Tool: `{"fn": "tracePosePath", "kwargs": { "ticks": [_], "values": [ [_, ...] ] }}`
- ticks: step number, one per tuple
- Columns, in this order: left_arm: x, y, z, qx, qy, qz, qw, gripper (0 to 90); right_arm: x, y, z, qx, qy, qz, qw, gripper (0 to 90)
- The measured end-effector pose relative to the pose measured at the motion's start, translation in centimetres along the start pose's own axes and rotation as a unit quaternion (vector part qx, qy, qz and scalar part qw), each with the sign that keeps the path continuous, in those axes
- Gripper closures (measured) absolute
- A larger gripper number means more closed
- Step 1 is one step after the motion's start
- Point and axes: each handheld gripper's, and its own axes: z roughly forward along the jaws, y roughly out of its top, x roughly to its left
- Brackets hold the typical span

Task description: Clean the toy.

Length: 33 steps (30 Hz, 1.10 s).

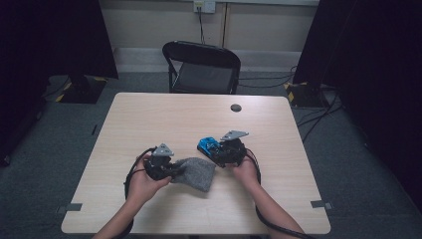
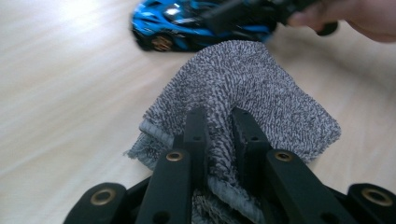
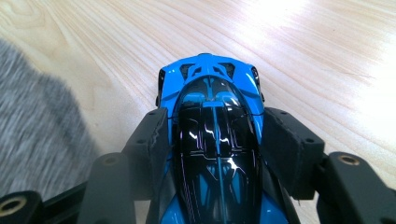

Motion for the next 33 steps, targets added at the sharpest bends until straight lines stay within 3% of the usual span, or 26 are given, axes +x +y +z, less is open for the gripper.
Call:
{"fn": "tracePosePath", "kwargs": {
  "ticks": [8, 16, 26, 33],
  "values": [
    [-2.1, 0.0, 1.7, 0.018, -0.043, 0.018, 0.9988, 77.7, 0.0, 0.0, 0.0, 0.001, -0.001, 0.0, 1.0, 42.1],
    [-3.2, 0.7, 3.7, 0.025, -0.058, 0.031, 0.9975, 77.8, 0.0, 0.0, 0.0, 0.001, 0.0, 0.0, 1.0, 42.1],
    [-2.5, 1.8, 6.1, 0.028, -0.027, 0.038, 0.9985, 77.7, 0.0, 0.0, 0.0, 0.001, 0.0, -0.001, 1.0, 42.1],
    [-1.4, 2.3, 6.9, 0.032, -0.004, 0.041, 0.9986, 77.6, 0.0, 0.0, 0.0, -0.001, -0.001, -0.002, 1.0, 42.1]
  ]
}}
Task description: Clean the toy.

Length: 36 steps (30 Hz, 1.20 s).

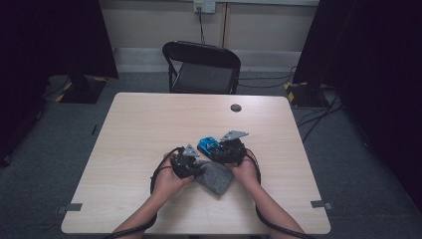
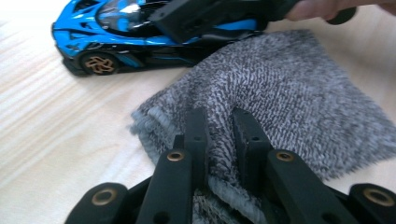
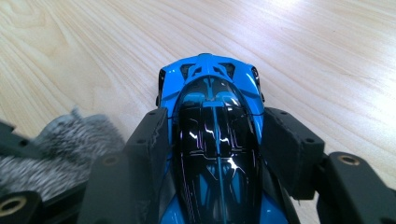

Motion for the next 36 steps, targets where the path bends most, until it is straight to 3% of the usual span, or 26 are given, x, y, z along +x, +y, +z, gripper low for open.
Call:
{"fn": "tracePosePath", "kwargs": {
  "ticks": [2, 7, 18, 36],
  "values": [
    [0.3, 0.2, 0.0, 0.004, 0.01, 0.007, 0.9999, 77.7, 0.0, 0.0, 0.0, 0.0, 0.0, 0.001, 1.0, 42.1],
    [1.6, 0.1, -0.1, 0.0, 0.024, -0.004, 0.9997, 77.6, 0.0, 0.0, 0.0, -0.001, 0.0, 0.001, 1.0, 42.1],
    [4.2, 0.3, -0.9, 0.009, 0.064, -0.004, 0.9979, 77.7, 0.0, 0.0, 0.0, -0.001, 0.001, 0.0, 1.0, 42.1],
    [8.0, -0.4, -2.2, -0.001, 0.114, -0.051, 0.9922, 77.8, 0.0, -0.1, 0.0, -0.001, 0.002, 0.0, 1.0, 42.1]
  ]
}}
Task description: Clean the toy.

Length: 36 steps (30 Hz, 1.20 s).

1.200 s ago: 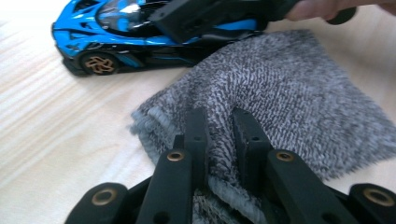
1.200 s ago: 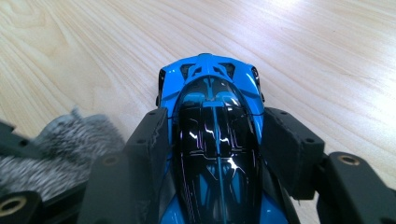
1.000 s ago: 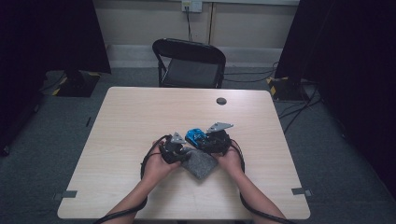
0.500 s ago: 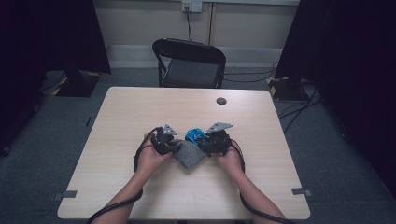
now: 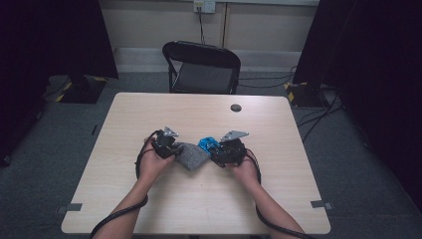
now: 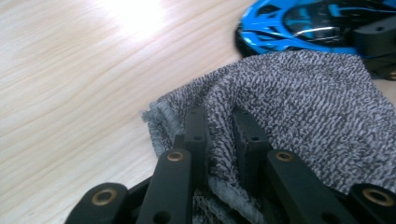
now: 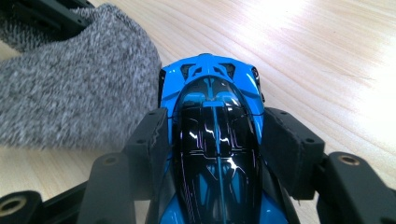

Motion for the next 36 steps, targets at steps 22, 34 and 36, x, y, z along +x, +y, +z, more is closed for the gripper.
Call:
{"fn": "tracePosePath", "kwargs": {
  "ticks": [22, 34, 36],
  "values": [
    [3.3, -1.9, -2.6, -0.032, 0.062, -0.065, 0.9954, 77.7, 0.0, 0.0, 0.0, 0.0, 0.0, 0.0, 1.0, 42.1],
    [2.0, -2.6, -5.0, -0.057, 0.009, -0.065, 0.9962, 77.7, 0.0, -0.1, 0.0, -0.001, -0.001, 0.002, 1.0, 41.8],
    [1.4, -2.8, -5.2, -0.058, -0.002, -0.058, 0.9966, 77.7, 0.0, -0.1, 0.0, -0.001, -0.001, 0.003, 1.0, 41.6]
  ]
}}
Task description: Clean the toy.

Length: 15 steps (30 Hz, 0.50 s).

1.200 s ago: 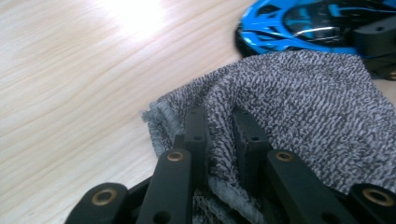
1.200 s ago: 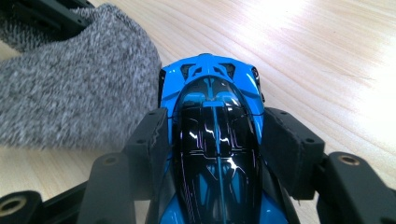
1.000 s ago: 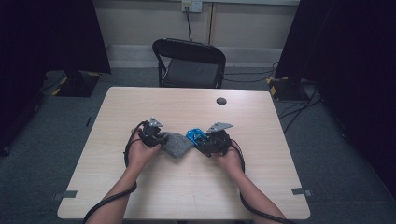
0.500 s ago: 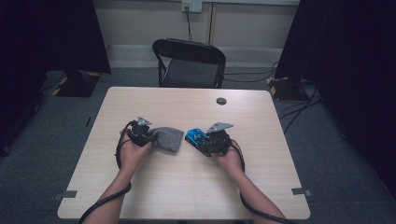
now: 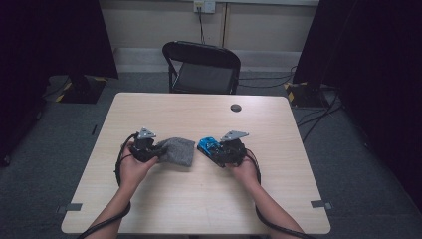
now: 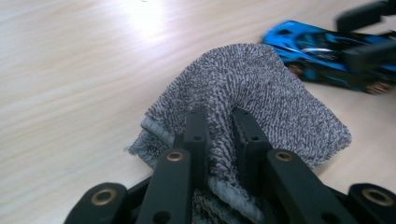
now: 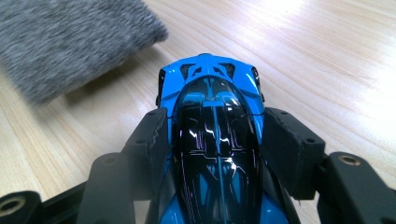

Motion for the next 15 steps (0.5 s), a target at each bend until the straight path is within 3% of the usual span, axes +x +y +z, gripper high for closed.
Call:
{"fn": "tracePosePath", "kwargs": {
  "ticks": [4, 13, 15],
  "values": [
    [-1.6, -0.4, -0.4, 0.003, -0.029, 0.012, 0.9995, 77.7, 0.0, 0.1, 0.1, 0.004, -0.001, 0.0, 1.0, 40.4],
    [-4.9, -1.5, -0.1, 0.023, -0.062, 0.052, 0.9965, 77.5, 0.3, 0.5, -0.3, 0.016, -0.003, -0.01, 0.9998, 34.3],
    [-5.4, -1.7, 0.1, 0.025, -0.069, 0.051, 0.996, 77.4, 0.5, 0.7, -0.6, 0.016, 0.0, -0.017, 0.9997, 32.3]
  ]
}}
